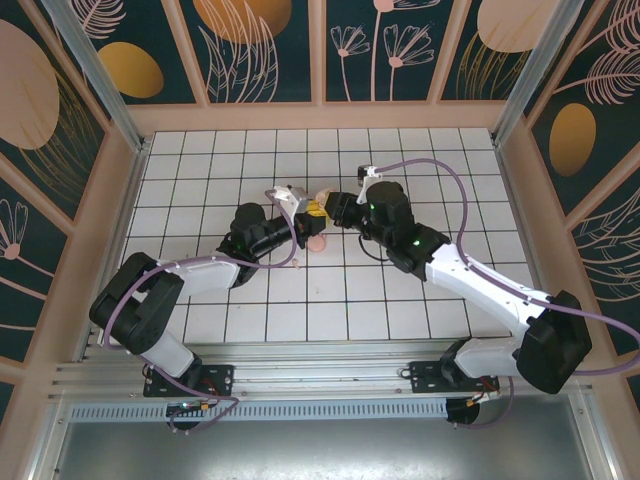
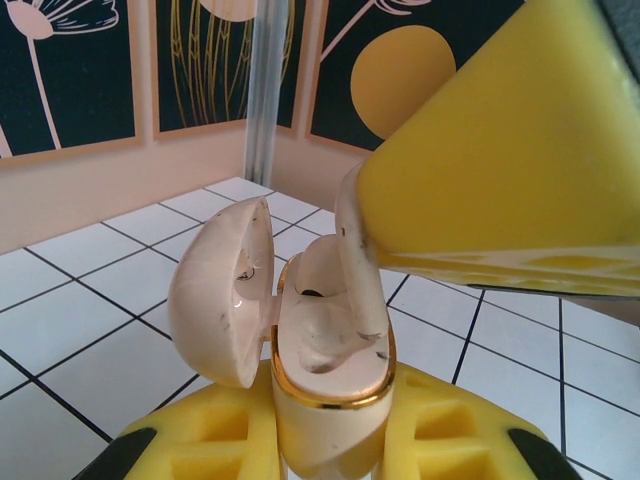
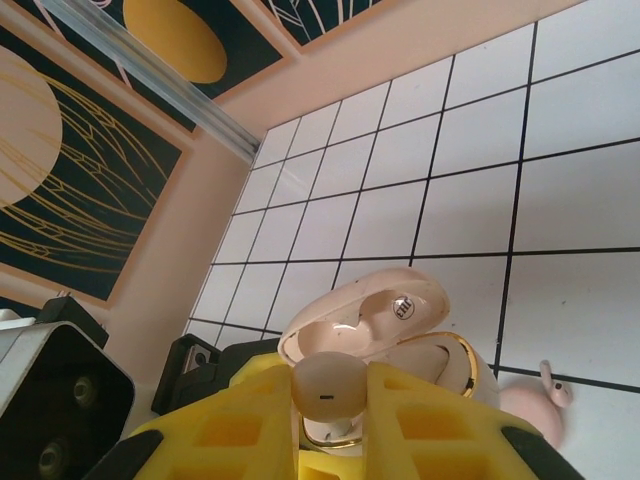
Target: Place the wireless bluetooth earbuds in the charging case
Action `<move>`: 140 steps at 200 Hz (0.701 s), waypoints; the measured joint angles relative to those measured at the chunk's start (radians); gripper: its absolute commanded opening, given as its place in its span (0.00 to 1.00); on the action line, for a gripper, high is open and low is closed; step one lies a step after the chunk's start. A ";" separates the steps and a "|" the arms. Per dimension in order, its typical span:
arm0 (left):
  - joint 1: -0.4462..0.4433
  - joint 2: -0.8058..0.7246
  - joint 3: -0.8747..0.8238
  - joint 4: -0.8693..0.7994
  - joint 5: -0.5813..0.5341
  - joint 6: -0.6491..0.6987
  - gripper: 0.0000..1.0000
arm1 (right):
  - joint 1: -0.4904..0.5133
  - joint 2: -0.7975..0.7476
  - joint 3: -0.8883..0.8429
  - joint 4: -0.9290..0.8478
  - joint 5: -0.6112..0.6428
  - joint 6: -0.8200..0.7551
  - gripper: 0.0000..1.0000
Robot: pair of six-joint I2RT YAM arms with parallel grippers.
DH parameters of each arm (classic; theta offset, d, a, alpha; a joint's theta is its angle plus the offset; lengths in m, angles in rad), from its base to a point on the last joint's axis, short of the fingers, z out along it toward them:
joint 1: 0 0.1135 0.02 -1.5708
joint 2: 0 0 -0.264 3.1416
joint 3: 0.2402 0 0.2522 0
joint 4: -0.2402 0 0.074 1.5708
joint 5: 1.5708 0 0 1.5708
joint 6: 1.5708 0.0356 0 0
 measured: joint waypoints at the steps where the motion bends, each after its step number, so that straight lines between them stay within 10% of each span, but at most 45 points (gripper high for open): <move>1: 0.000 0.000 0.000 0.000 0.000 0.000 0.01 | 0.000 0.000 0.000 0.001 0.001 0.000 0.20; 140: -0.005 -0.002 0.000 0.022 -0.022 -0.002 0.01 | 0.029 -0.020 -0.037 0.048 0.049 0.019 0.21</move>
